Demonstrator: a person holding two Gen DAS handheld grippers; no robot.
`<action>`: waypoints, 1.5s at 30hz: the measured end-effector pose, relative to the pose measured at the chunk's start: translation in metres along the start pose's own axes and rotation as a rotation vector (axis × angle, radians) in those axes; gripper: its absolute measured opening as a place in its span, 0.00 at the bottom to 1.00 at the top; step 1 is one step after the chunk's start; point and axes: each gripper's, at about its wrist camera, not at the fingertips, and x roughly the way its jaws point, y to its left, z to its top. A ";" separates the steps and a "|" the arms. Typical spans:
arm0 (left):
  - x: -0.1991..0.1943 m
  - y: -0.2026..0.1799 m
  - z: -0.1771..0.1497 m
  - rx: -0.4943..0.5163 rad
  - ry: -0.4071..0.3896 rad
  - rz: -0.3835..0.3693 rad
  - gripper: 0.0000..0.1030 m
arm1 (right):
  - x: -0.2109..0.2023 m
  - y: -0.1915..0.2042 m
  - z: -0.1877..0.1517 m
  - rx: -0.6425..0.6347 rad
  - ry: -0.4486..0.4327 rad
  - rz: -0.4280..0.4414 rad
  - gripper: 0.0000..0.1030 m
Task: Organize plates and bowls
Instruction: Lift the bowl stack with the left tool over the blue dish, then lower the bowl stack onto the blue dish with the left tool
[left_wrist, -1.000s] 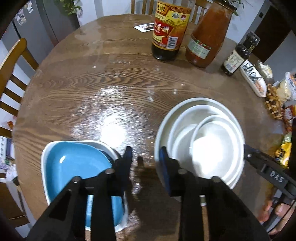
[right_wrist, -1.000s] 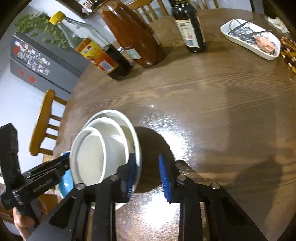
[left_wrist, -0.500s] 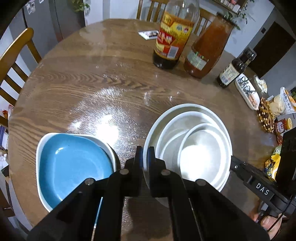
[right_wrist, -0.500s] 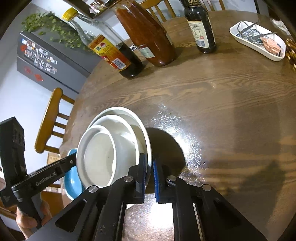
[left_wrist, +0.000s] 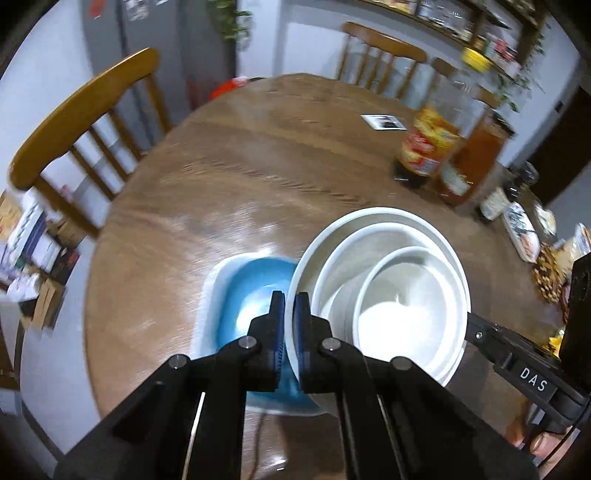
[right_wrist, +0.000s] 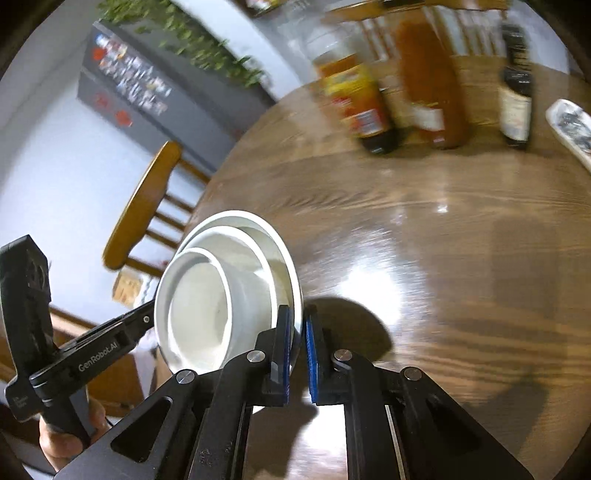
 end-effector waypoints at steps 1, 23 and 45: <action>0.002 0.011 -0.003 -0.017 0.012 0.020 0.02 | 0.009 0.008 -0.001 -0.014 0.015 0.005 0.11; 0.066 -0.040 0.028 0.127 0.080 -0.081 0.03 | 0.014 -0.030 0.017 0.094 -0.067 -0.217 0.11; 0.069 -0.046 0.025 0.248 0.002 0.000 0.48 | -0.004 -0.023 0.002 0.029 -0.159 -0.428 0.11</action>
